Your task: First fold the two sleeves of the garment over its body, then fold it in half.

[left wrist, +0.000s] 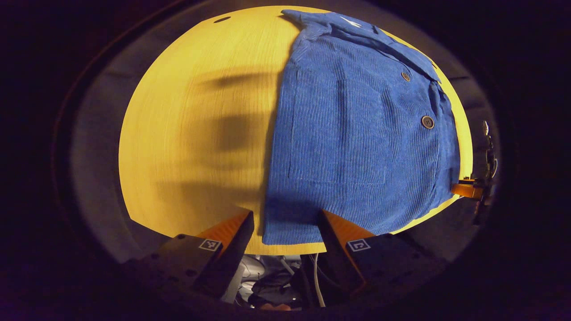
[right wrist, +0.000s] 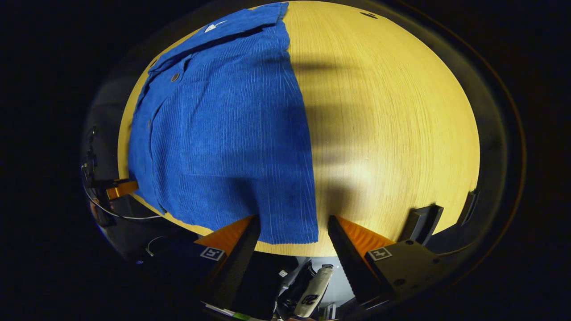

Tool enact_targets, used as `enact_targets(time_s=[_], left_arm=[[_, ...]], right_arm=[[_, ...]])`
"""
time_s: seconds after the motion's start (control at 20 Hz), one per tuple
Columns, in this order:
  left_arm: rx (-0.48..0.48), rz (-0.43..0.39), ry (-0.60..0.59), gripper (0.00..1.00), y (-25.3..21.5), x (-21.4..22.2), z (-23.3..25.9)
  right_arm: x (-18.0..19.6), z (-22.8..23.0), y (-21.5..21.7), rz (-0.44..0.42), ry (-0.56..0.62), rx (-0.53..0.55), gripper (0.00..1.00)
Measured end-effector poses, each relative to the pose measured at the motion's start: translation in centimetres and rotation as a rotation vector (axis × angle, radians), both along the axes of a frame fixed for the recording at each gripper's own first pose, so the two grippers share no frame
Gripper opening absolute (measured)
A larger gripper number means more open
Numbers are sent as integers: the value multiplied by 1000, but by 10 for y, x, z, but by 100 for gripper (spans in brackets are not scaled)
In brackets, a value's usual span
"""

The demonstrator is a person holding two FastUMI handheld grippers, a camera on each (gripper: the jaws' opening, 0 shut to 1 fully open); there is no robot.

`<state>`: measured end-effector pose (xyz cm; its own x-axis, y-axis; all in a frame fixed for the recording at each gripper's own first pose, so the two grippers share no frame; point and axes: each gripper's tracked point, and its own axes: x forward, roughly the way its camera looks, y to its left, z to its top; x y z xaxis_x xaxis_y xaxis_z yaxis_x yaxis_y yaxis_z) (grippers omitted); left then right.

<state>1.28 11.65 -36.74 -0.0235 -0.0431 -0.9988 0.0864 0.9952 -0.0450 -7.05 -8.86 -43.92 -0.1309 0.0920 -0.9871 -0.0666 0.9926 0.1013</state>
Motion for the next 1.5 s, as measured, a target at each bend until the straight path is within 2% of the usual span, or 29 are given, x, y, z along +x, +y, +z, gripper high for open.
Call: enact_targets(time_s=[0.1,0.2,0.3,0.35,0.4,0.45,0.5,0.55,0.6,0.7,0.75,0.9,1.05,1.15,1.25,1.4,1.5], left_arm=[[14,-16,2,85,-2,0,-2],[15,-10,10,85,-2,1,-1],[10,-31,22,85,-1,2,0],[11,-34,32,85,-2,3,0],[13,-32,40,85,-1,3,0],[11,-41,48,84,-1,2,-1],[-3,-54,43,68,-4,5,-1],[-22,-66,45,51,-8,5,0],[-60,-72,43,35,-15,6,1],[-70,-68,39,1,-20,5,0],[-84,-72,33,2,-18,5,-1],[-140,-34,-12,0,-22,5,1],[-201,-68,-84,0,-31,6,25],[-238,-103,-179,0,-37,15,55],[-279,-98,-272,0,-33,25,87],[-327,-71,-384,0,-30,45,140],[-331,-86,-457,0,-32,61,171]], right_arm=[[-1,-2,-1,12,-4,-30,96],[-2,-4,-2,65,-14,-75,95],[-5,-5,7,90,-12,-70,94],[-5,-5,12,74,-15,-63,78],[-5,-4,18,56,-20,-55,71],[-4,-4,24,47,-28,-42,52],[-4,-5,28,42,-37,-16,43],[-3,-5,30,29,-45,-7,28],[-4,-6,31,18,-52,5,19],[-1,-4,32,-22,-64,21,11],[-1,-4,33,-52,-68,34,6],[2,-5,32,-75,-97,50,5],[9,9,37,-84,-130,76,5],[22,32,43,-122,-164,128,5],[41,62,44,-145,-219,168,5],[78,111,52,-150,-308,216,5],[108,143,53,-144,-379,228,5]])
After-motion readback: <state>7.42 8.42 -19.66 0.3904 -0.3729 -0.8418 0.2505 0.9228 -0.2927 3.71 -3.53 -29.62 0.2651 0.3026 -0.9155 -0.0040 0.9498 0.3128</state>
